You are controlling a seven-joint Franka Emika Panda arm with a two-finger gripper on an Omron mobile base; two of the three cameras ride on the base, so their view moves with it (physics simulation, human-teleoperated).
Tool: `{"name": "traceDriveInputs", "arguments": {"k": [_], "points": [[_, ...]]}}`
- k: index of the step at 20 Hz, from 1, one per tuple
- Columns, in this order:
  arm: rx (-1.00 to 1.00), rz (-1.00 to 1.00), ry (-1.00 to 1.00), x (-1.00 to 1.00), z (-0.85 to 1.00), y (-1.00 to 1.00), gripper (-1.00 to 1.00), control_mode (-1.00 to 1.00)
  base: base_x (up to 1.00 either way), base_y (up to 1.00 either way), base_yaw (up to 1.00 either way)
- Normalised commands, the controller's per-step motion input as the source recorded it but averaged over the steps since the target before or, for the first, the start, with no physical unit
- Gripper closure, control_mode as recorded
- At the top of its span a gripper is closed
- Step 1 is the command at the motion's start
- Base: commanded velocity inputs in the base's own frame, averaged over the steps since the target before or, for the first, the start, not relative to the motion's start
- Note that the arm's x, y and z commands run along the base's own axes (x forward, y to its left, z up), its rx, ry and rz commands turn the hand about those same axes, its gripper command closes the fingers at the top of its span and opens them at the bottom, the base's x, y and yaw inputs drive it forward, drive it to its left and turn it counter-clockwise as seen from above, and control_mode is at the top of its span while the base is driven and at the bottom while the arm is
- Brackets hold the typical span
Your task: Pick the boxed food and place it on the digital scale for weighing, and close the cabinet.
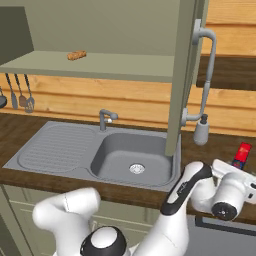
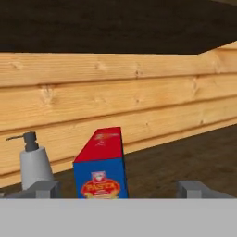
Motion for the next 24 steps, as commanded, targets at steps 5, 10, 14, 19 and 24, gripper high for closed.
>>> {"name": "traceDriveInputs", "arguments": {"k": [5, 10, 14, 19, 24], "points": [[0.0, 0.0, -0.12, -0.7, 0.0, 0.16, -1.0, -1.0, 0.0, 0.0, 0.0], [0.0, 0.0, -0.15, -0.76, 0.0, 0.27, -1.0, -1.0, 0.0, 0.0, 0.0], [0.0, 0.01, -0.12, -0.68, 0.41, 0.04, -1.0, -1.0, 0.0, 0.0, 0.0], [0.0, 0.07, -0.12, -0.5, 0.83, -0.14, -1.0, -1.0, 0.0, 0.0, 0.0], [0.0, 0.14, -0.1, -0.21, 0.83, -0.09, -1.0, -1.0, 0.0, 0.0, 0.0]]}}
